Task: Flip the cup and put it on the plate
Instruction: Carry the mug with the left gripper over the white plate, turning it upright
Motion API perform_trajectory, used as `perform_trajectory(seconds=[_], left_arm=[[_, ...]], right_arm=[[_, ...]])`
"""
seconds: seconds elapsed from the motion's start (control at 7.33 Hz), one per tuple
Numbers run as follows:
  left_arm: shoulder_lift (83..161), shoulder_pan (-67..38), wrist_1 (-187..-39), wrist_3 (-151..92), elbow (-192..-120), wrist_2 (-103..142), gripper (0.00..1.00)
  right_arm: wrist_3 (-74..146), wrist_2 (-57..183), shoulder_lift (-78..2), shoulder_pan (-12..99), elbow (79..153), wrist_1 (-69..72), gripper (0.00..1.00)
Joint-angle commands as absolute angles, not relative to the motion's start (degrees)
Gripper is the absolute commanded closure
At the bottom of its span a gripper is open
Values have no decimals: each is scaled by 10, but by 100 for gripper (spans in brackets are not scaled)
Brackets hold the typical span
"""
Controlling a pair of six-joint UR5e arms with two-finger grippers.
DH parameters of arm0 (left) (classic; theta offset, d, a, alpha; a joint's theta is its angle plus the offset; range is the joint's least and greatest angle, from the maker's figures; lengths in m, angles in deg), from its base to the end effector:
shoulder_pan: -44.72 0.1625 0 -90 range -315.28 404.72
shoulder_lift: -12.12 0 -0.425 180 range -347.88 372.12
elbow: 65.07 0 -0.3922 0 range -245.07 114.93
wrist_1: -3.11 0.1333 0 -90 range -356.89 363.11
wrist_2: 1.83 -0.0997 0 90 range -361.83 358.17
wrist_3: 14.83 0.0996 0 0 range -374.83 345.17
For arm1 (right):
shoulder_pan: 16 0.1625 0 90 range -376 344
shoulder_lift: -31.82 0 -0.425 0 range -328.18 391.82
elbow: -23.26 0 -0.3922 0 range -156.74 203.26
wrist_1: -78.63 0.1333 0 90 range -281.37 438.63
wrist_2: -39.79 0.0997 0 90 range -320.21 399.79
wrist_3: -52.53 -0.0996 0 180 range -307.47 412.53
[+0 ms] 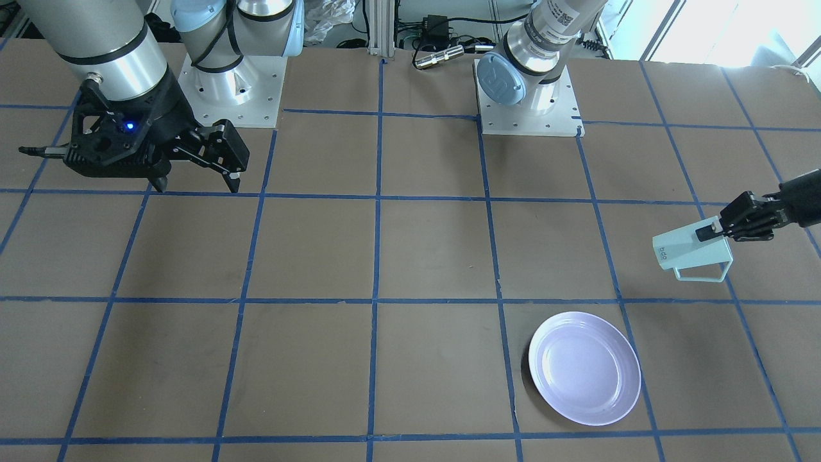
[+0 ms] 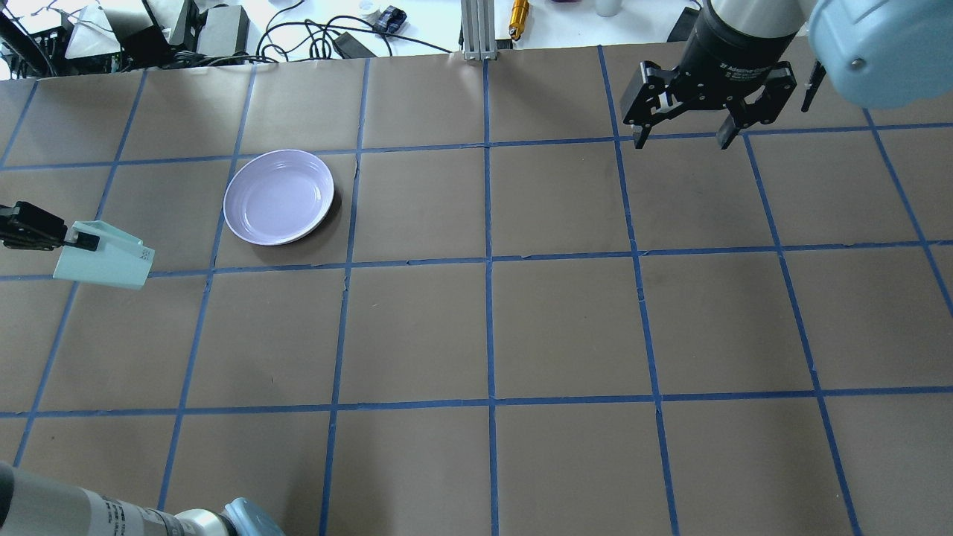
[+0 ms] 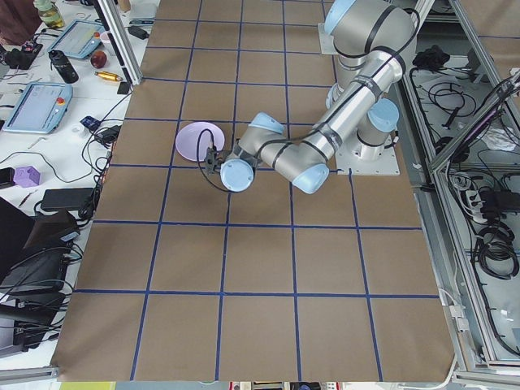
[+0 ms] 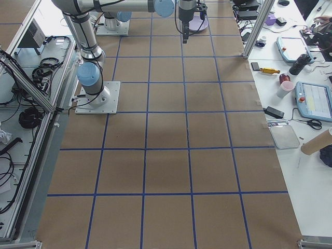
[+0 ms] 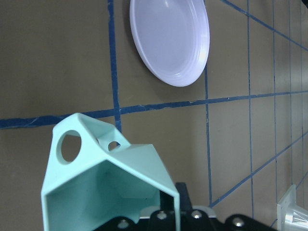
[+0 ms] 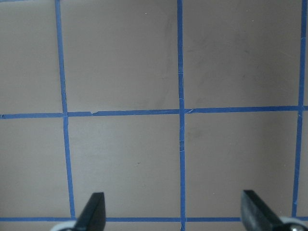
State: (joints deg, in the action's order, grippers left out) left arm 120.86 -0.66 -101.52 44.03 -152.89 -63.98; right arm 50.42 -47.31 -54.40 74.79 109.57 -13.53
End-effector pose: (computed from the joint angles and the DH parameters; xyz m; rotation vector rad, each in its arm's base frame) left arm 0.2598 -0.5193 0.3262 -0.1340 -2.4255 0.0529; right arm 0.1455 -0.5215 0.4902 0.0342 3.0894 -0.0538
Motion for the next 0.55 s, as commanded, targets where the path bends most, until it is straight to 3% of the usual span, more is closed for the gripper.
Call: perform_trajectory(seconds=[0.0, 0.41], left_arm=[[1176, -109, -944, 371, -1516, -674, 100], [1195, -256, -769, 293, -1523, -777, 100]], right_arm=[[504, -473, -544, 748, 1096, -136, 0], [504, -473, -544, 748, 1096, -135, 0]])
